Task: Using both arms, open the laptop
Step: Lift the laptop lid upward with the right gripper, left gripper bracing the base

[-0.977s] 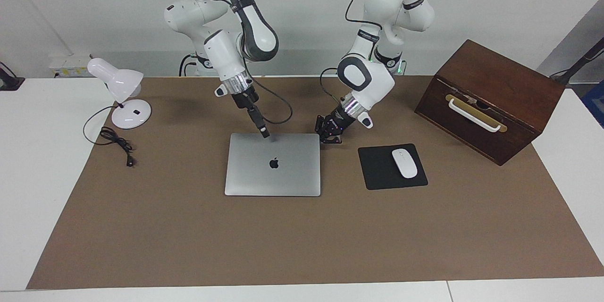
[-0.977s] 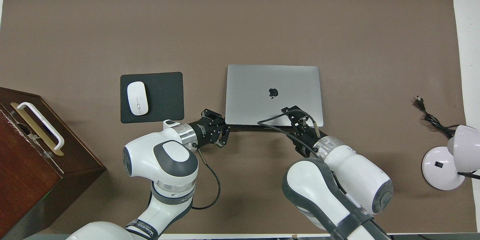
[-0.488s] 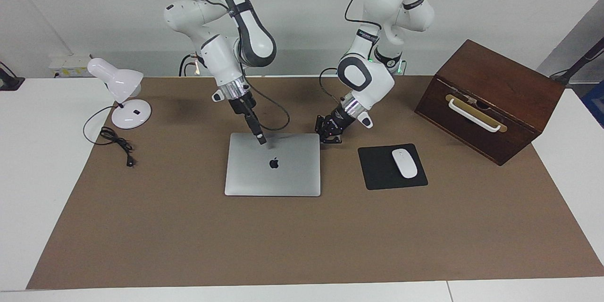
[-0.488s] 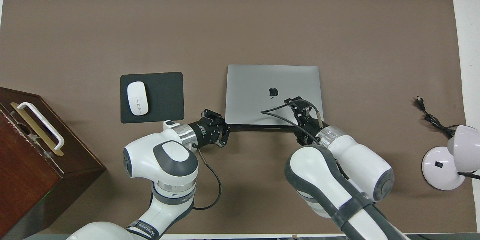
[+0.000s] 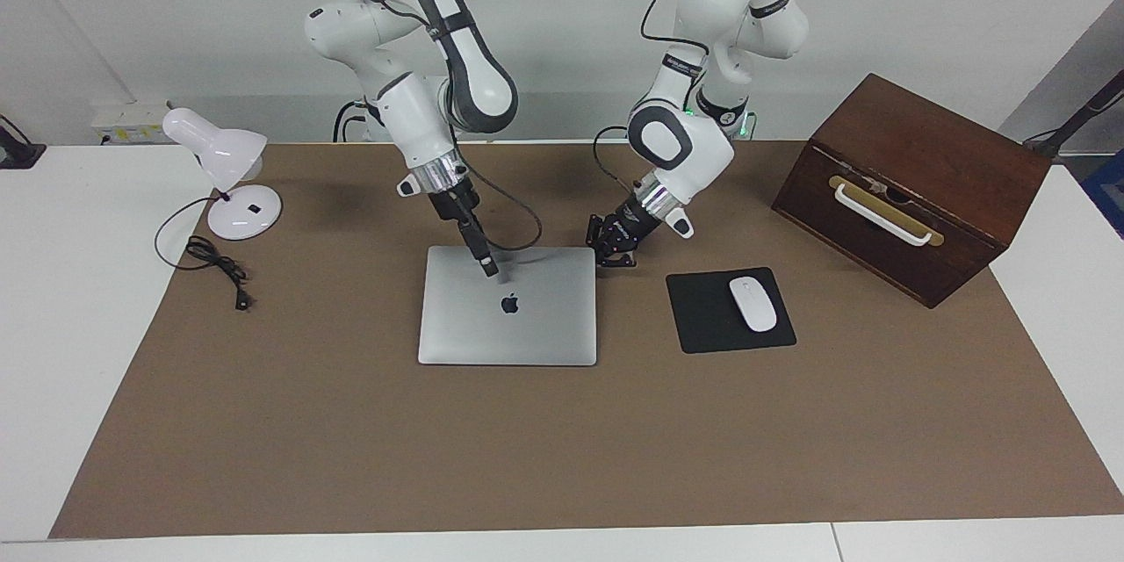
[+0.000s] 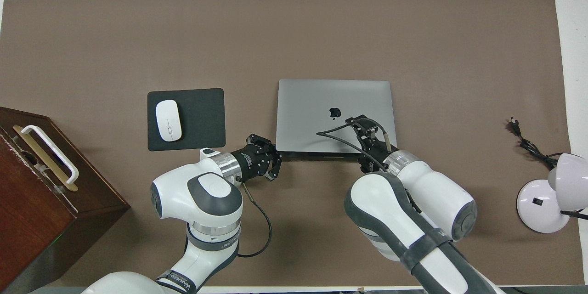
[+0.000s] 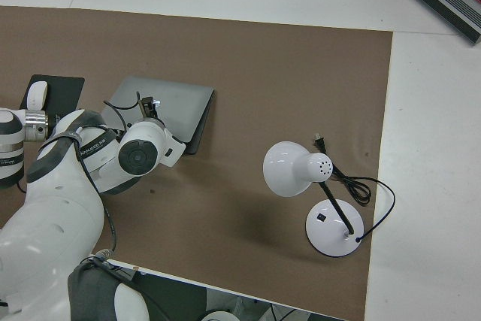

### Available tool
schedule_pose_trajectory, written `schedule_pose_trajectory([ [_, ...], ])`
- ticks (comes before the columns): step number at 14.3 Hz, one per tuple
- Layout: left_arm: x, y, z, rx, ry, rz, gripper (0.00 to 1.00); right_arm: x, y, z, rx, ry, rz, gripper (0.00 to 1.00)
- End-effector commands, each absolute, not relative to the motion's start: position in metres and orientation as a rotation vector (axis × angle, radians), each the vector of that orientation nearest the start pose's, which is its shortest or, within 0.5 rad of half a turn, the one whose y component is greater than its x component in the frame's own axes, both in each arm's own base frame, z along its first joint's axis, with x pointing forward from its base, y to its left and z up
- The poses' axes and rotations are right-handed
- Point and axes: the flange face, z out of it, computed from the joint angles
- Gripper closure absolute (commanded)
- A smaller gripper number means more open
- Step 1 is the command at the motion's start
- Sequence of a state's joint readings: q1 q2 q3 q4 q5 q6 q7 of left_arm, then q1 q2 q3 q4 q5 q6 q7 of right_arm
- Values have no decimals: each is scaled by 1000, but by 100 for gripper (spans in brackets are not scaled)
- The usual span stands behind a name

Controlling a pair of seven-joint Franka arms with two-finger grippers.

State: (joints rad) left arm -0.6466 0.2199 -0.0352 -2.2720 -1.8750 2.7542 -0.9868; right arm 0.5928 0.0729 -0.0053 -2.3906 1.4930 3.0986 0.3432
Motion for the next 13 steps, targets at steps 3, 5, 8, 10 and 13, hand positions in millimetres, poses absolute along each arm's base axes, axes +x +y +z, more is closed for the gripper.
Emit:
schedule_pose_trajectory([
  [3,425,-300,240,1245,2067,-627,100,465,207,323,-2005,1397,-262,0],
  [5,425,-300,240,1245,2067,-627,100,470,209,330,-1991,1389,-272,0],
  [8,425,-300,240,1245,2067,-627,100,476,212,338,-1979,1375,-287,0],
  [10,425,-300,240,1245,2067,-628,100,485,211,347,-1962,1359,-306,0],
  [13,425,-300,240,1245,2067,-627,100,497,209,355,-1941,1356,-325,0],
])
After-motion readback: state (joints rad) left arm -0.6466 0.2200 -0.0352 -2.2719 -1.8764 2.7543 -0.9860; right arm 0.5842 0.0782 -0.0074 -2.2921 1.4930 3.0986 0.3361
